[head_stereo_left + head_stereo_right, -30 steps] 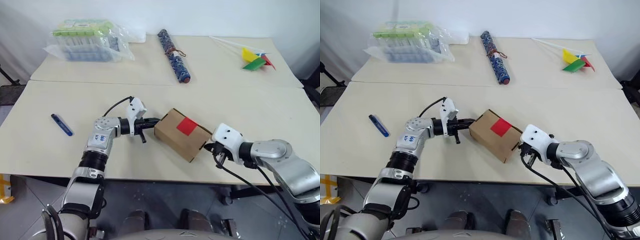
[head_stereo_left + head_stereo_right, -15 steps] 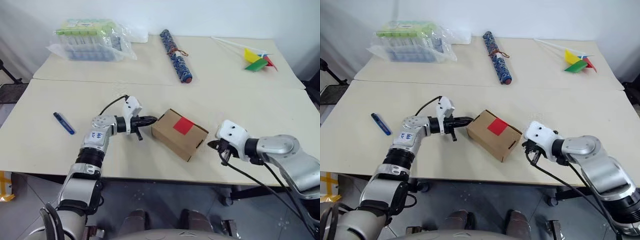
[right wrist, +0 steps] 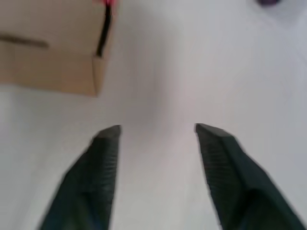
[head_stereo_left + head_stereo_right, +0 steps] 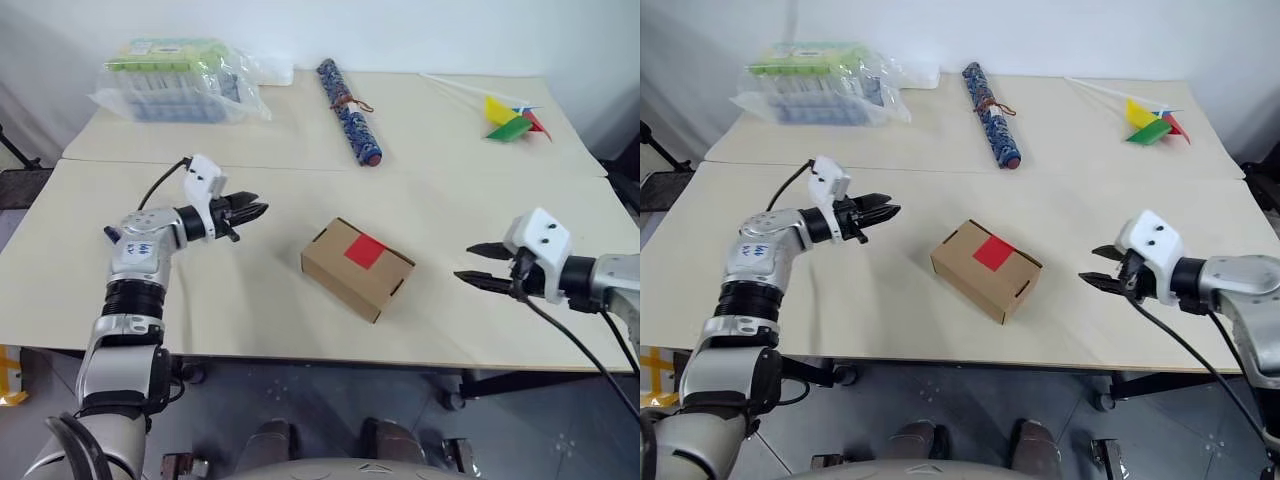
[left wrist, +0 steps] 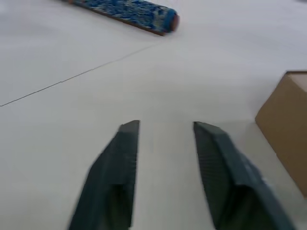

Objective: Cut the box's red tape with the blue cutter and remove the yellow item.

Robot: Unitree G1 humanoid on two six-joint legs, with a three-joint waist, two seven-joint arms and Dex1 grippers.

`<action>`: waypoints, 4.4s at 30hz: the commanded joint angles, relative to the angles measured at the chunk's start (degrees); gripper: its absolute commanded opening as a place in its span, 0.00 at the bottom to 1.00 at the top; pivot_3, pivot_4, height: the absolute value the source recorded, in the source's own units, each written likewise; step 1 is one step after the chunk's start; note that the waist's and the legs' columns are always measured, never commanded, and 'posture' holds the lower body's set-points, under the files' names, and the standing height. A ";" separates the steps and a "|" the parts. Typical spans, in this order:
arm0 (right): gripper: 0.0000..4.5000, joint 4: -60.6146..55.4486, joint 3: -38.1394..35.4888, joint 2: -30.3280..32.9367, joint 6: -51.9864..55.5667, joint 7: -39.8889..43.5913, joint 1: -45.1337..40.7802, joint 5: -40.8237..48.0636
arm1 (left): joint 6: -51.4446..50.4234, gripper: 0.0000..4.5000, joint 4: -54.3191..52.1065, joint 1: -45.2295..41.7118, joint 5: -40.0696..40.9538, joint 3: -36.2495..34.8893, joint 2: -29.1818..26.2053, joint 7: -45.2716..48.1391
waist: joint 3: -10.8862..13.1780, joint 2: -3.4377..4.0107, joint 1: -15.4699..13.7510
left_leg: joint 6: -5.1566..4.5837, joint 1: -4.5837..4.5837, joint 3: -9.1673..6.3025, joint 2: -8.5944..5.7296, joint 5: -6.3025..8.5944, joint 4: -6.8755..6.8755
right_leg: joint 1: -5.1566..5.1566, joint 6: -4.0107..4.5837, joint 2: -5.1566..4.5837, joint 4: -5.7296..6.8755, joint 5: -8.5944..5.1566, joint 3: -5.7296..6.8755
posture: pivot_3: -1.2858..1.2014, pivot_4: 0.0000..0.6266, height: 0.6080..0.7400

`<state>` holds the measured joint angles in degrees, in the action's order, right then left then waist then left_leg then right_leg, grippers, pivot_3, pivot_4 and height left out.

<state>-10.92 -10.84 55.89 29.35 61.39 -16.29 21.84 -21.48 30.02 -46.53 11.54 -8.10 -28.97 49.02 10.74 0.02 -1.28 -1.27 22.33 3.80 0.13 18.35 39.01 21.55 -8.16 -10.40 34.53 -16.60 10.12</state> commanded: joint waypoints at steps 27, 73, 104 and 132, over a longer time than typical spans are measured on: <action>1.00 39.52 15.90 -18.35 -20.47 24.63 -43.19 -2.78 | -36.68 0.99 -49.48 8.46 -16.73 -27.80 20.84 -79.16 | 0.18 -0.33 -0.07 | 0.00 -0.09 -0.41 -0.05 0.00 0.05 | 0.00 -0.14 0.08 0.10 0.08 -0.65 | 0.52 0.24 1.00; 1.00 34.53 16.30 -19.25 -17.64 27.10 -42.34 -3.95 | -52.74 0.99 -25.45 -1.63 -16.04 -31.29 19.30 -76.75 | 0.28 -0.50 -0.19 | 0.11 -0.19 -0.48 -0.10 -0.01 0.04 | 0.05 -0.16 0.08 0.31 0.09 -0.92 | 0.52 0.24 1.00; 1.00 33.00 16.01 -18.16 -16.22 25.13 -41.93 -4.21 | -59.55 0.66 -31.28 1.59 -17.75 -32.41 21.17 -75.37 | 0.28 -0.50 0.01 | 0.10 -0.20 -0.44 -0.12 -0.01 -0.02 | 0.05 -0.17 0.06 0.25 0.09 -0.93 | 0.52 0.24 1.00; 1.00 34.18 15.92 -17.64 -16.71 24.44 -42.71 -5.04 | -60.09 0.09 -31.76 2.38 -17.63 -33.59 17.18 -73.70 | 0.28 -0.48 1.63 | 0.14 -0.45 -0.17 -0.01 0.00 -0.19 | 0.05 -0.16 0.09 0.28 0.09 -1.13 | 0.52 0.24 1.00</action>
<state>24.22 6.53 37.24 12.91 85.85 -57.77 16.47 -79.08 -2.07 -46.59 -4.97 -39.95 -10.69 -24.74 11.02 -0.47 0.36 -1.12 21.87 3.64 0.12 18.36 38.81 21.60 -8.32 -10.30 34.81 -16.52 8.99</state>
